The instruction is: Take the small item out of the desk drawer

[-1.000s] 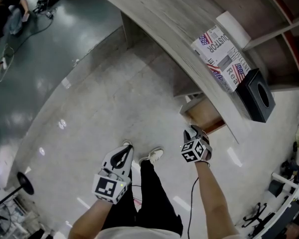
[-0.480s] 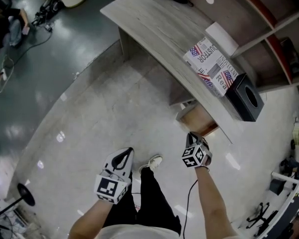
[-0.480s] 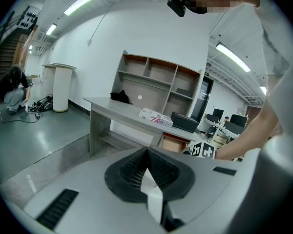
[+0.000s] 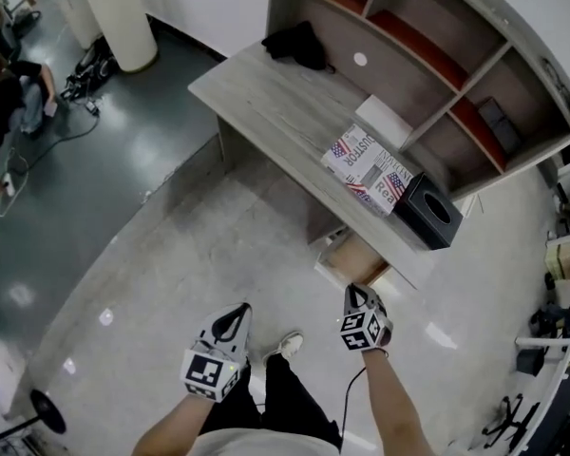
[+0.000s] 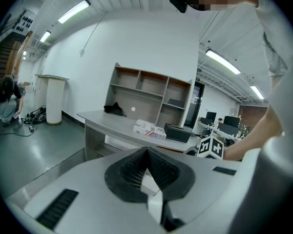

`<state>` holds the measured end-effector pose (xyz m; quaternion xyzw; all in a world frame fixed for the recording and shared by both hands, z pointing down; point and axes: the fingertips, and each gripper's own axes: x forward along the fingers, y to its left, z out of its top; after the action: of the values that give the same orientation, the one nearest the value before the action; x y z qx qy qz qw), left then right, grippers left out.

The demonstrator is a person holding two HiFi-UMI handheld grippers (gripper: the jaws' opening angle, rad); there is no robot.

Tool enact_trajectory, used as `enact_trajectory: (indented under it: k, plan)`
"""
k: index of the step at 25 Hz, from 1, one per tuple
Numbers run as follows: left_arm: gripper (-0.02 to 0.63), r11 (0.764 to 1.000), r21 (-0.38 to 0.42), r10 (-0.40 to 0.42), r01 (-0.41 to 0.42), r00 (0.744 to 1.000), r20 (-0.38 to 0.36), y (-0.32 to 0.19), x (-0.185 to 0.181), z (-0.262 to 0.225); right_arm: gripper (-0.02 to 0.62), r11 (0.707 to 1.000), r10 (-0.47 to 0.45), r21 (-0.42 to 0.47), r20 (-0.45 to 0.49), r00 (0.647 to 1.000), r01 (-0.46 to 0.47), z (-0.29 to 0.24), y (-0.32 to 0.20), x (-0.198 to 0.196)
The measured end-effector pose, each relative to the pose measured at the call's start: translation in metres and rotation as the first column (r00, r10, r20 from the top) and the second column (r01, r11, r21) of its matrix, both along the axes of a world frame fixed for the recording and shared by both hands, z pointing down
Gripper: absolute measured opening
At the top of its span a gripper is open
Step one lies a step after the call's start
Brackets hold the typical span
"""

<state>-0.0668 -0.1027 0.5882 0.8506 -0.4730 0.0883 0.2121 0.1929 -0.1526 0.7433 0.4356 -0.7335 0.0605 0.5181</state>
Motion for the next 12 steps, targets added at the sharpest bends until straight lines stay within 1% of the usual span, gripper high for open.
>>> enact_trajectory:
  k: [6,9,12]
  plan:
    - [0.018,0.998,0.05,0.034,-0.034,0.999,-0.001,0.002,-0.001,-0.037,0.031,0.993,0.072,0.087,0.079,0.994,-0.078,-0.07,0.012,0.002]
    - [0.018,0.995,0.093,0.045,-0.044,0.999,0.0,0.0,-0.004,-0.055,0.031,0.981,0.107,0.147,0.134,0.985,-0.126,-0.111,0.015,0.005]
    - [0.018,0.989,0.138,0.052,-0.051,0.999,-0.008,-0.004,-0.002,-0.077,0.03,0.962,0.143,0.202,0.197,0.97,-0.183,-0.152,0.021,0.01]
